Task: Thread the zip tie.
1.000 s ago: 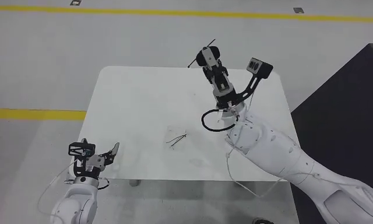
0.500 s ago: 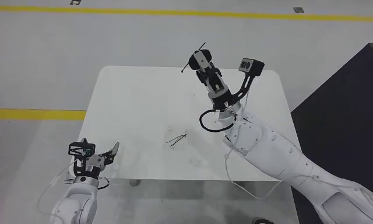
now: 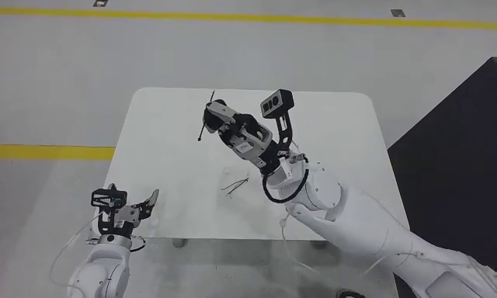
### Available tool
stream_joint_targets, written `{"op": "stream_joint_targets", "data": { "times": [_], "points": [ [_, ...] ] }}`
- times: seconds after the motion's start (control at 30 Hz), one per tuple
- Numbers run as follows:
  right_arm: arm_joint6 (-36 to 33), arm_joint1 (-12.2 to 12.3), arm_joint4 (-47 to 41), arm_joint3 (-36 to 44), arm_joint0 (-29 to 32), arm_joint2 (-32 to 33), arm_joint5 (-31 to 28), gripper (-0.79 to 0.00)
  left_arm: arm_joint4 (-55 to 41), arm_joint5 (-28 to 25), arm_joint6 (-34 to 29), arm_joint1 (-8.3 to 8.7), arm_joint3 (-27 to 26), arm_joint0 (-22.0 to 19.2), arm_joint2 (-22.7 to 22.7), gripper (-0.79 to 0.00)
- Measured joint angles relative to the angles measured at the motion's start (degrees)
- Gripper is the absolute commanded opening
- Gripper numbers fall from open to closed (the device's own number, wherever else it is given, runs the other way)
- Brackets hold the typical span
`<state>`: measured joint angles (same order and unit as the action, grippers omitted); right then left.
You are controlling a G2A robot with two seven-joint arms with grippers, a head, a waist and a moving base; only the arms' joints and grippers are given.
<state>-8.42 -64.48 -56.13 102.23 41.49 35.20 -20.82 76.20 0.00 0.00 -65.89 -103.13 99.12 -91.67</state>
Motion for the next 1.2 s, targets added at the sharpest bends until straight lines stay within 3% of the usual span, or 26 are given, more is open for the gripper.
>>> {"op": "stream_joint_targets", "data": {
  "times": [0.1,0.37,0.63,0.93,1.2],
  "points": [
    [-3.88,0.14,-0.28,1.11,0.84,1.92,0.91,-0.785,0.0,0.0,0.0,0.0,0.0,0.0,0.0,0.0],
    [-4.42,0.03,-0.73,1.8,1.51,1.72,1.25,-0.785,0.0,0.0,0.0,0.0,0.0,0.0,0.0,0.0],
    [-13.12,-1.93,-18.1,9.47,5.98,0.67,8.58,-0.785,0.0,0.0,0.0,0.0,0.0,0.0,0.0,0.0],
    [-17.49,-3.55,-28.62,16.28,8.61,4.06,11.35,-0.785,0.0,0.0,0.0,0.0,0.0,0.0,0.0,0.0],
    [-16.95,-4.24,-24.74,17.85,10.71,7.17,12.08,-0.785,0.0,0.0,0.0,0.0,0.0,0.0,0.0,0.0]
  ]
}}
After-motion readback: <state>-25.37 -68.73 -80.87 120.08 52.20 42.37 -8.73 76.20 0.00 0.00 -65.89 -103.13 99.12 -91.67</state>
